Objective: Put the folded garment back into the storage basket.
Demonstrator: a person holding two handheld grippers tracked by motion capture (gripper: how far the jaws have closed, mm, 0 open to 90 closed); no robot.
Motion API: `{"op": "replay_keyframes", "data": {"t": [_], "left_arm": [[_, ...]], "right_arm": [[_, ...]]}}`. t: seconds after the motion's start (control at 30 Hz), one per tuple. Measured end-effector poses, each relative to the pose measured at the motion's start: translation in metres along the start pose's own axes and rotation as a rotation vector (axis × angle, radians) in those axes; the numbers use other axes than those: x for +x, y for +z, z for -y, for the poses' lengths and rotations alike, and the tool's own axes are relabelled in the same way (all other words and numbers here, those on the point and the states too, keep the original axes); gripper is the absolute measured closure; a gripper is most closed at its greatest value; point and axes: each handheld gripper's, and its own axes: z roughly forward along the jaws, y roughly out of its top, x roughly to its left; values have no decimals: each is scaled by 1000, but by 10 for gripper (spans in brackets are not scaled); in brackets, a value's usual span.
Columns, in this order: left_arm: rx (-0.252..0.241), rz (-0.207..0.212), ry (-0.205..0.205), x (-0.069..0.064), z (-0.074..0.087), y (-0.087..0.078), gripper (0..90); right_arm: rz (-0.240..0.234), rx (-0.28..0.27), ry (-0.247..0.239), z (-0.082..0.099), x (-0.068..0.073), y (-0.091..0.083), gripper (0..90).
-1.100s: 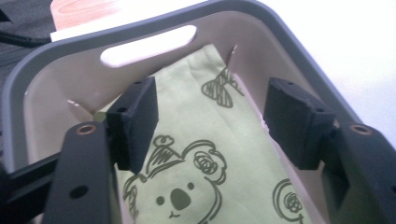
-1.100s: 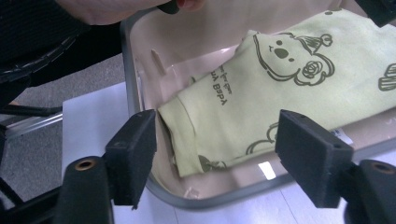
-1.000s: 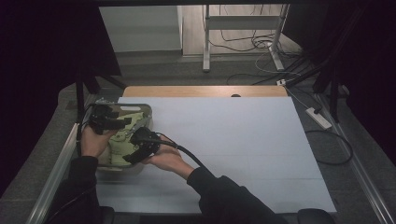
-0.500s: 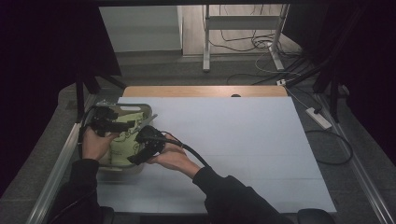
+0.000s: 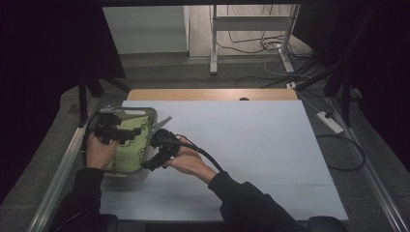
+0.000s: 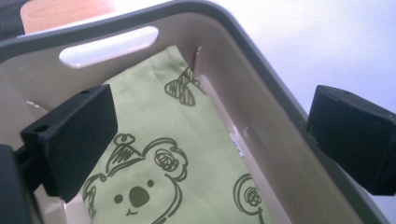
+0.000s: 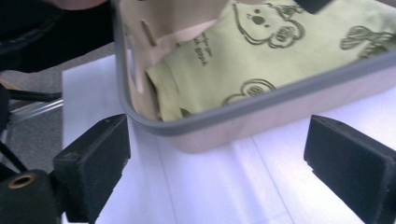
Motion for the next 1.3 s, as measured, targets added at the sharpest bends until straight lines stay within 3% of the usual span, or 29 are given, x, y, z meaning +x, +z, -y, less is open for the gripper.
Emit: {"op": "replay_keyframes", "data": {"t": [0.43, 0.9, 1.3], "left_arm": [[-27, 15, 37, -11, 4, -2, 0], [-55, 74, 48, -21, 9, -5, 0], [-52, 71, 89, -35, 11, -8, 0]], "right_arm": [[22, -24, 2, 16, -12, -18, 26], [43, -33, 20, 39, -24, -39, 18], [68, -40, 29, 53, -29, -59, 0]]}}
